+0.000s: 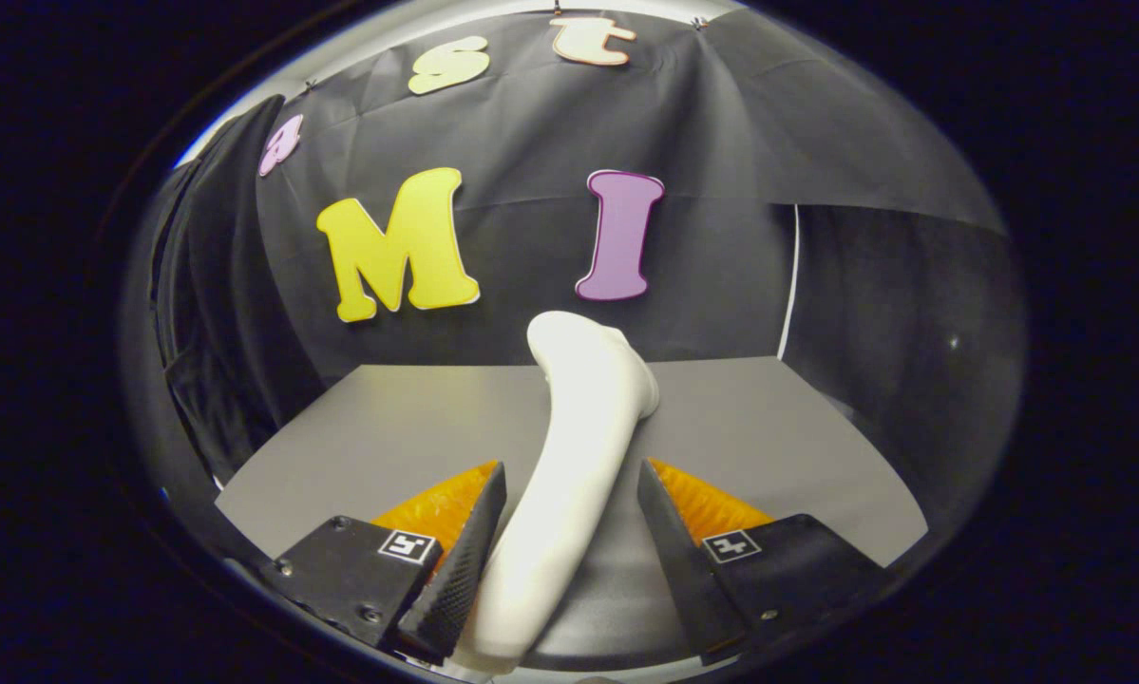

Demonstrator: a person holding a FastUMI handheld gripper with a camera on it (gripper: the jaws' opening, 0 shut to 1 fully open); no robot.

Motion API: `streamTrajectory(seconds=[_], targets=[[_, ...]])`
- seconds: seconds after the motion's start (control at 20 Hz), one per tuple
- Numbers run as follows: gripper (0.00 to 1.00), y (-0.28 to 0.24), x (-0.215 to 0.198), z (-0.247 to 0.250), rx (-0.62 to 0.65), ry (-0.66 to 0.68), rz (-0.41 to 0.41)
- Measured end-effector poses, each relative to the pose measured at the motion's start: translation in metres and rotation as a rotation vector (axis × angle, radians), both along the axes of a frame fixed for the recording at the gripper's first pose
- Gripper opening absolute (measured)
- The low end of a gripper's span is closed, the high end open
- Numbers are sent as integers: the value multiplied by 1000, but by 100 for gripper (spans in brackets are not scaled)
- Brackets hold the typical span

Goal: Iron the clothes twice with a garment steamer, once on the left side and once on the right side.

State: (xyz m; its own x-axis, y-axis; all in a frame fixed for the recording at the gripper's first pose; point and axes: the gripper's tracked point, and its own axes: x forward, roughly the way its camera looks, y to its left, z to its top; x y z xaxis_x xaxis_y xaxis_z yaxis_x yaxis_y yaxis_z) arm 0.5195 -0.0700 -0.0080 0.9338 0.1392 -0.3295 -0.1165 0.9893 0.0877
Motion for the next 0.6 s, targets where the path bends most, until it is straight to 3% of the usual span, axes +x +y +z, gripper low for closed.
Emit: streamTrajectory(seconds=[0.2,0.35,0.6], targets=[[74,10,1,-11,45,59,2],[64,10,0,-11,51,59,-39],[56,11,-2,-12,57,54,-70]])
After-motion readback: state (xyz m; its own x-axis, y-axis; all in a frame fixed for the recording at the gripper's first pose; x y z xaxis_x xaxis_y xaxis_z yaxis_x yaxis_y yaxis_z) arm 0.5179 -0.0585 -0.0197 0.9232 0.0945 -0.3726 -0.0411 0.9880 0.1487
